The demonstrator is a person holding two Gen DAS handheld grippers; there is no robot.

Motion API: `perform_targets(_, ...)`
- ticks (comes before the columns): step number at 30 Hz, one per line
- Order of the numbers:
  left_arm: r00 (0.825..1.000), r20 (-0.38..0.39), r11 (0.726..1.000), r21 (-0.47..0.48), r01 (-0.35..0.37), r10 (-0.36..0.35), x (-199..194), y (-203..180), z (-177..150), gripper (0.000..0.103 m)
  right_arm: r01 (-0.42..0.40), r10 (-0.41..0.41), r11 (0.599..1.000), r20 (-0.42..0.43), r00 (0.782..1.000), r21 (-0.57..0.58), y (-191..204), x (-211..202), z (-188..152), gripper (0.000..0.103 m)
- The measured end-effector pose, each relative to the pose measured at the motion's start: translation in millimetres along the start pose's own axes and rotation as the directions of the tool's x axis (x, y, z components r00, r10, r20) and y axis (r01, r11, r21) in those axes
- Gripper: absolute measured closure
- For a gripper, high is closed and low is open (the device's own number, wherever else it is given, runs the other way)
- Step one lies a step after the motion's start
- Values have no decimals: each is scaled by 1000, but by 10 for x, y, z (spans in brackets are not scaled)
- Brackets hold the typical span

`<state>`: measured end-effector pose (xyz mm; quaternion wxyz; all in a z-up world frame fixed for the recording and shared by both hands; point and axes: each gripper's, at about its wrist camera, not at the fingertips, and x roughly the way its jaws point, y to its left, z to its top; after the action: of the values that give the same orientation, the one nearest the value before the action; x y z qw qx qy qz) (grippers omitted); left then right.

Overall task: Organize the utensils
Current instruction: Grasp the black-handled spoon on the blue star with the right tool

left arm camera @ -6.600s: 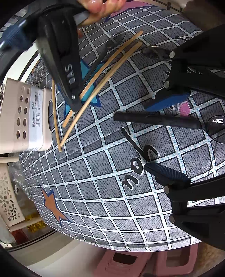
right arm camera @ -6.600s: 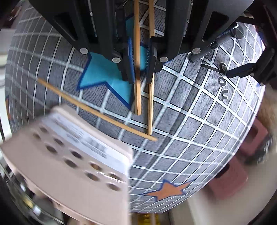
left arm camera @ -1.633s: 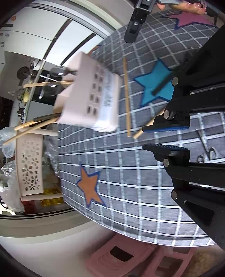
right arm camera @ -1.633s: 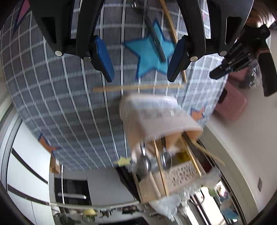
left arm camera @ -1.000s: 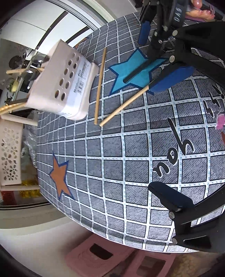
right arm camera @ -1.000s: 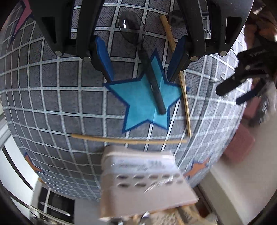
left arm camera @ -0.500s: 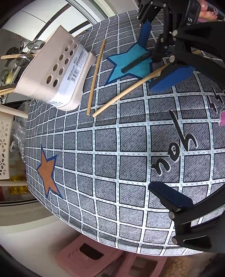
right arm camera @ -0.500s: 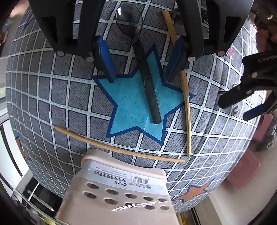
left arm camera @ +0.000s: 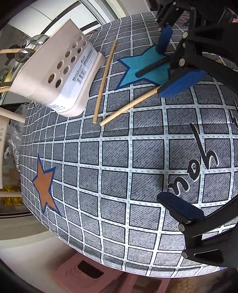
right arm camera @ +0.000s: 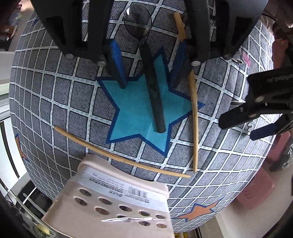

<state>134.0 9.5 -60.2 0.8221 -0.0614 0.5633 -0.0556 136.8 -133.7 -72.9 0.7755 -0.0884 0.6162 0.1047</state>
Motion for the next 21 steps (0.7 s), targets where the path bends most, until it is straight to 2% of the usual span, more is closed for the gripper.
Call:
perform_targets(3, 1000, -8, 1000, 1, 1, -1, 19, 14, 23, 0, -6, 6, 1000, 6, 1000, 9, 20, -30, 3, 89)
perform_targets(15, 999, -23, 999, 48, -23, 24, 70, -292, 72, 0, -115, 106, 983, 70, 992, 142, -296, -142, -231, 90)
perform_targets(21, 998, -56, 999, 30, -21, 23, 159, -381, 103, 0, -149, 130, 971, 106, 986, 190, -472, -212, -358, 90)
